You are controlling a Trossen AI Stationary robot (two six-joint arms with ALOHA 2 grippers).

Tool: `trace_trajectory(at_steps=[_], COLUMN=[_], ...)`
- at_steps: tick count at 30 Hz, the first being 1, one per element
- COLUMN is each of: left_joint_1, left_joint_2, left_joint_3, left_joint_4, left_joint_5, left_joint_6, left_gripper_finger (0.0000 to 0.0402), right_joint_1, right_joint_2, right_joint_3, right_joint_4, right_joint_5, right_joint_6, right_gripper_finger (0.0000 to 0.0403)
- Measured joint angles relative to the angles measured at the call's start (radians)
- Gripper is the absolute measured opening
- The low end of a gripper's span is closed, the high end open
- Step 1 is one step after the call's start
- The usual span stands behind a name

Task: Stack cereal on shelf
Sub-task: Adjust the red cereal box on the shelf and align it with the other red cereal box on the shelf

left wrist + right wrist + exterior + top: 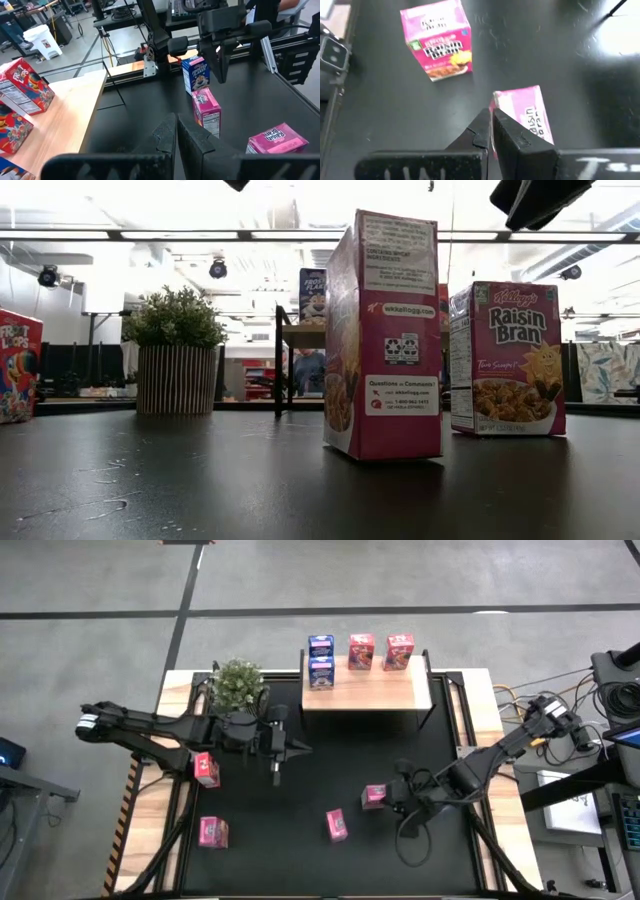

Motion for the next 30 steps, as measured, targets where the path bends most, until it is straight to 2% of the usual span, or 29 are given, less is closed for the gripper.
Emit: trace_trajectory(at_steps=[3,6,8,11,13,15,19,24,27,30], left_joint_1=[0.000,0.000,0.000,0.000,0.000,0.000,0.000,0.000,0.000,0.000], left_joint_2=[0.001,0.001,0.000,-0.001,-0.001,-0.002,-0.007,-0.015,-0.020,-0.029], left_joint_3=[0.000,0.000,0.000,0.001,0.001,0.001,0.001,0.001,0.001,0.001], left_joint_4=[-0.001,0.000,0.000,0.001,0.001,0.012,0.025,0.022,0.022,0.018], left_joint_5=[0.000,0.000,0.000,0.000,0.000,0.000,0.000,0.000,0.000,0.000], left_joint_6=[0.001,0.013,0.021,0.030,0.051,0.070,0.097,0.135,0.157,0.174], left_gripper_finger=[0.0000,0.0000,0.0000,0.0000,0.0000,0.0000,0.0000,0.0000,0.0000,0.0000], right_joint_1=[-0.001,-0.015,-0.041,-0.134,-0.237,-0.355,-0.628,-1.001,-1.177,-1.296], right_joint_2=[-0.002,-0.022,-0.037,-0.049,-0.051,-0.049,-0.041,0.001,0.037,0.079], right_joint_3=[0.019,0.067,0.122,0.229,0.314,0.395,0.529,0.644,0.683,0.696], right_joint_4=[-0.050,-0.139,-0.235,-0.360,-0.430,-0.462,-0.467,-0.462,-0.466,-0.468], right_joint_5=[0.040,0.196,0.250,0.264,0.254,0.202,-0.003,-0.186,-0.245,-0.257], right_joint_6=[0.003,0.033,0.037,0.020,-0.021,-0.123,-0.365,-0.600,-0.738,-0.960], right_gripper_finger=[0.0009,0.0009,0.0009,0.0009,0.0009,0.0009,0.0009,0.0009,0.0009,0.0009])
